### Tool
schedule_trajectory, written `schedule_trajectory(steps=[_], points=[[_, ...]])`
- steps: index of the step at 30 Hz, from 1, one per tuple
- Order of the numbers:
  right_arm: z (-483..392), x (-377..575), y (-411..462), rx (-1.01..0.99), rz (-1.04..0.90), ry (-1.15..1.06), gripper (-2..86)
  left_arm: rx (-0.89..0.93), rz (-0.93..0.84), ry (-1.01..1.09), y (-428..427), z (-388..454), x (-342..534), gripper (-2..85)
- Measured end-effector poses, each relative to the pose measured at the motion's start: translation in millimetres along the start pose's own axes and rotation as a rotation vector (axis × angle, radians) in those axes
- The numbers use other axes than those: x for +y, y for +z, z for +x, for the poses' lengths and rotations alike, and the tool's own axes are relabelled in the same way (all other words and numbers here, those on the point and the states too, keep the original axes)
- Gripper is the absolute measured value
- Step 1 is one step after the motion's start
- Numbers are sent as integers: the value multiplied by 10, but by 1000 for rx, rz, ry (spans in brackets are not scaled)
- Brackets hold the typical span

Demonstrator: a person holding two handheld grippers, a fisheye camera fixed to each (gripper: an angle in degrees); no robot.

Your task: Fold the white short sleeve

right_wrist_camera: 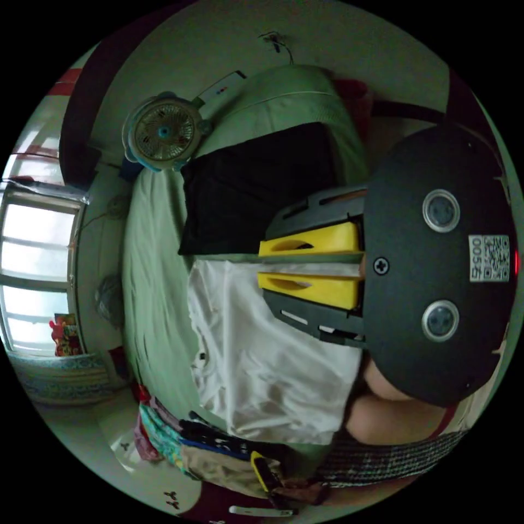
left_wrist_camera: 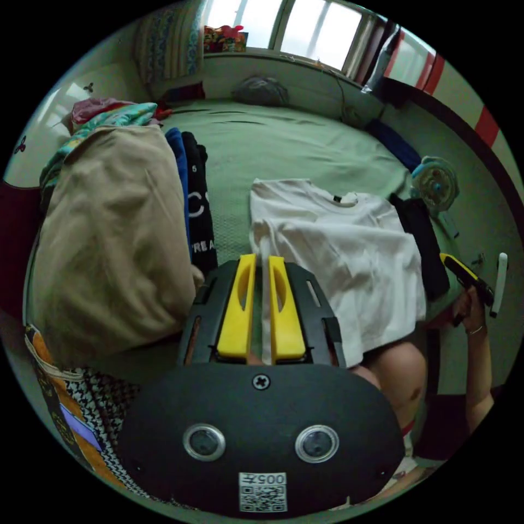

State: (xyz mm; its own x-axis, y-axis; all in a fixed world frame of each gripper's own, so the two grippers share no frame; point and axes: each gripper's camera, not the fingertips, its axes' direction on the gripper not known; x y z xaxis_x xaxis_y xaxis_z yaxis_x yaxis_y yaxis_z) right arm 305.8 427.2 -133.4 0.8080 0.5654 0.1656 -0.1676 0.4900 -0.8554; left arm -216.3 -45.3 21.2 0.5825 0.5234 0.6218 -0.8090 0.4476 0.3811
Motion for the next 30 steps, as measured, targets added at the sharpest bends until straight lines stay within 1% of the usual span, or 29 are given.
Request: schedule_trajectory(steps=[3,5,10,15,18,20,22,24,30], points=[[54,512,-28,-17,-56,1,26,29,-57,18,-89,6,384,77],[105,792,-10,-30,-103,43,32,26,-91,9,-119,12,594,88],[209,1113,33,-13,-153,139,44,71,-174,-52,-226,24,1014,124],[208,1364,-109,41,-131,112,36,-27,-166,-31,-445,110,1193,131],[236,1501,-226,12,-138,88,2,-39,-192,-64,-630,95,1278,117],[295,1624,-356,2,-129,93,-9,-44,-217,-69,-753,78,1332,88],[371,1726,-511,-17,-113,121,-11,28,-230,-55,-961,43,1436,31],[450,1839,-724,-36,-77,151,-12,54,-231,-29,-1166,30,1538,22],[688,2149,-1573,-77,45,181,-12,78,-72,5,-2114,-24,1882,12]])
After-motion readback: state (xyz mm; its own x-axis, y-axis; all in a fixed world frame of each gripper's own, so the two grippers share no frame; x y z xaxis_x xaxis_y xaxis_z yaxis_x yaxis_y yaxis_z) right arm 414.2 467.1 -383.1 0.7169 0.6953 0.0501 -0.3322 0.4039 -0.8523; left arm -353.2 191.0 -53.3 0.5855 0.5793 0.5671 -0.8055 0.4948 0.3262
